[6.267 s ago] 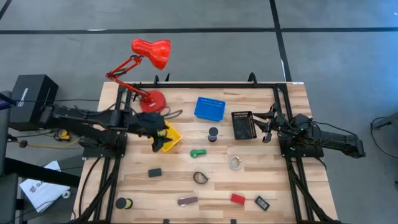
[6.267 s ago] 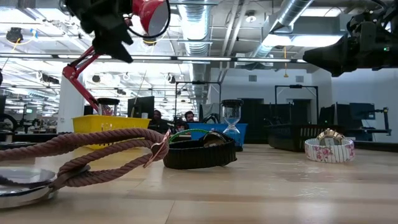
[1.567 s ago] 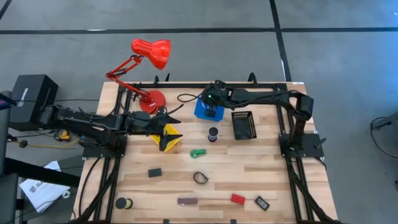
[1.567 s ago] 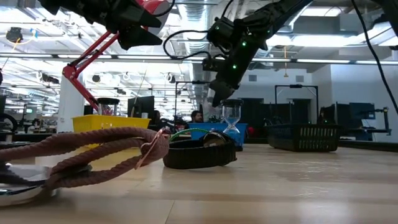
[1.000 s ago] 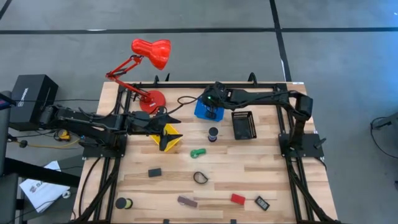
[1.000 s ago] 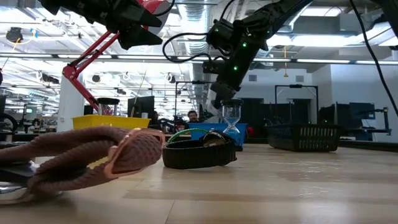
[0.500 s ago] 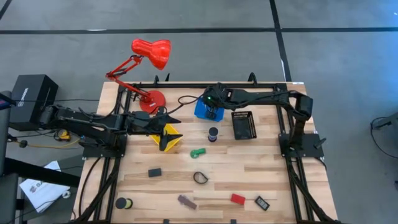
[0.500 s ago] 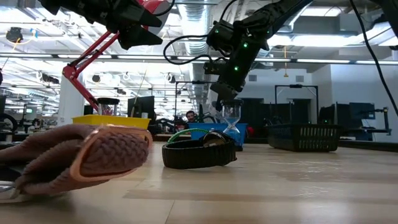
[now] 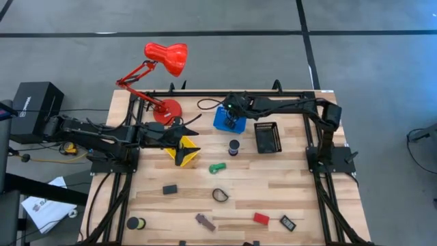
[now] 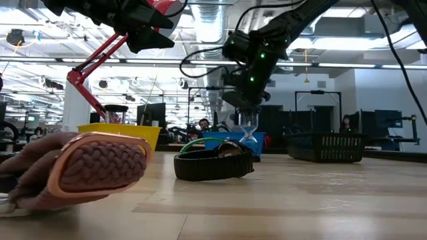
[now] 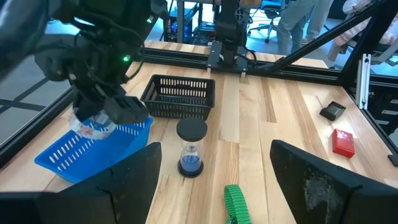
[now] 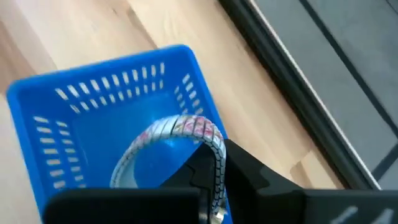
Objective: Pick & Place Office items
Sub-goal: Put the white wrist watch into the blue bin, then put the red digital clock into the black bin
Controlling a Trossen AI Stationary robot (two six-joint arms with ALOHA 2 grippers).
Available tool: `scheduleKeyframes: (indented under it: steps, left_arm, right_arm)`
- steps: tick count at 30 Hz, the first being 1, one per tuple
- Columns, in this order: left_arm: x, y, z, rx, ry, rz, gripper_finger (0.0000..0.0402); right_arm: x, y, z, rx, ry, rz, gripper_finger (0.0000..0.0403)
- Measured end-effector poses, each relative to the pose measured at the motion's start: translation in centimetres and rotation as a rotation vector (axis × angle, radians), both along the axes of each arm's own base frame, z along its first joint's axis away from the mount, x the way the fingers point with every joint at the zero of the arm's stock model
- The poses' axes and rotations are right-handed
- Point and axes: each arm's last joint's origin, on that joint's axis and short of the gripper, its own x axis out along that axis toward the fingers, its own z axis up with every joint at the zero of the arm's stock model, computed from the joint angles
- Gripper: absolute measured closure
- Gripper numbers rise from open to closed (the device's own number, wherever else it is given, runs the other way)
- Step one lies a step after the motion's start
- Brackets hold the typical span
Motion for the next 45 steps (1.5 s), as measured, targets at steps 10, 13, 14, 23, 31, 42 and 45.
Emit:
scheduleKeyframes:
  steps: [10, 13, 14, 23, 31, 42, 45]
  left_arm:
    - [0.0, 0.0, 0.0, 0.001, 0.0, 0.003, 0.0105]
    - [0.0, 0.0, 0.0, 0.001, -0.002, 0.003, 0.0105]
    - [0.0, 0.0, 0.0, 0.001, -0.002, 0.003, 0.0105]
    - [0.0, 0.0, 0.0, 0.001, -0.003, 0.003, 0.0105]
    - [0.0, 0.0, 0.0, 0.0, -0.003, 0.003, 0.0105]
    - [0.0, 0.0, 0.0, 0.0, -0.004, 0.002, 0.0105]
    - [0.0, 0.0, 0.0, -0.001, -0.005, -0.001, 0.0105]
  right_arm:
    - [0.8, 0.3, -1.4, -0.036, 0.066, 0.103, 0.0375]
    - [1.0, 0.2, -1.4, -0.045, 0.056, 0.109, 0.0361]
    - [1.0, 0.2, -1.4, -0.045, 0.053, 0.108, 0.0356]
    - [0.9, 0.2, -1.4, -0.043, 0.059, 0.11, 0.0309]
    - [1.0, 0.4, -1.4, -0.042, 0.058, 0.115, 0.0279]
    - [1.4, 1.5, -1.1, -0.069, 0.069, 0.176, 0.0268]
    - [1.5, 1.8, -1.1, -0.071, 0.075, 0.188, 0.0268]
